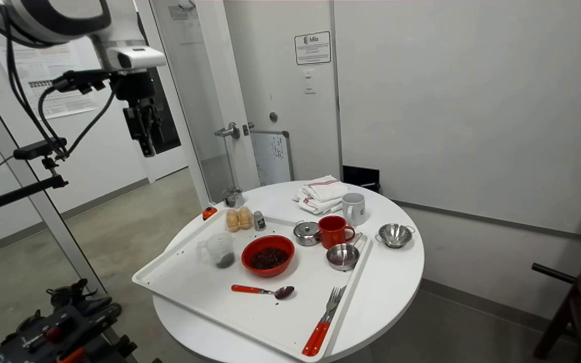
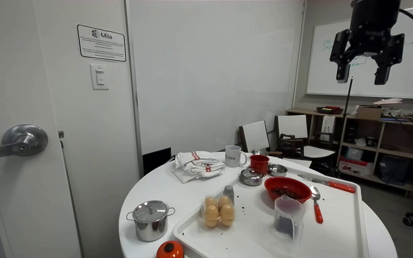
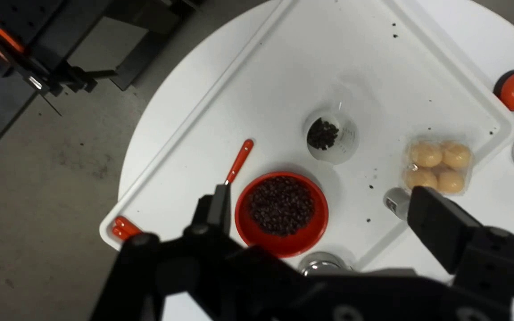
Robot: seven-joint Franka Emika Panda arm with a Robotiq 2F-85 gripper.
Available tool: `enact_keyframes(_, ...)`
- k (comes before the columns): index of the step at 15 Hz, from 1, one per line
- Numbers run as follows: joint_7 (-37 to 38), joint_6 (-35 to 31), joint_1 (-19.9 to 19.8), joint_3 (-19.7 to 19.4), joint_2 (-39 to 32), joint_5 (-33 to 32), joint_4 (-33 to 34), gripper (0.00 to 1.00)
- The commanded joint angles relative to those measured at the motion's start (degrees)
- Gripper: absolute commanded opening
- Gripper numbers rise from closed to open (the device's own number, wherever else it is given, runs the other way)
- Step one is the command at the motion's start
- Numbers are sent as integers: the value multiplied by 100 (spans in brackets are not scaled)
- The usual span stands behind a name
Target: Pour the contents of the jug into the bowl
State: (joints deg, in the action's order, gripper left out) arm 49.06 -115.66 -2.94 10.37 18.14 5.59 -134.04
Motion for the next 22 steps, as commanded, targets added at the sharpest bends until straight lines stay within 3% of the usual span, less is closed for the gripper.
enact_keyframes(1, 585, 624, 136, 79, -1457, -245, 993, 100)
enact_keyframes(5, 629, 1120, 464, -113, -2727, 17, 1896, 100)
enact_keyframes(10, 905, 630, 800, -364, -3514, 332, 2231, 100)
enact_keyframes(12, 1264, 333, 955, -480, -3722, 208, 2201, 100)
enact_keyframes(17, 2368, -1237, 1334, -831, -3772, -274, 1868, 100)
enact_keyframes(18, 1938, -904, 1205, -716, -3877, -15, 1988, 100)
enact_keyframes(22, 2241, -926, 1356, -835, -3926, -421, 1984, 100)
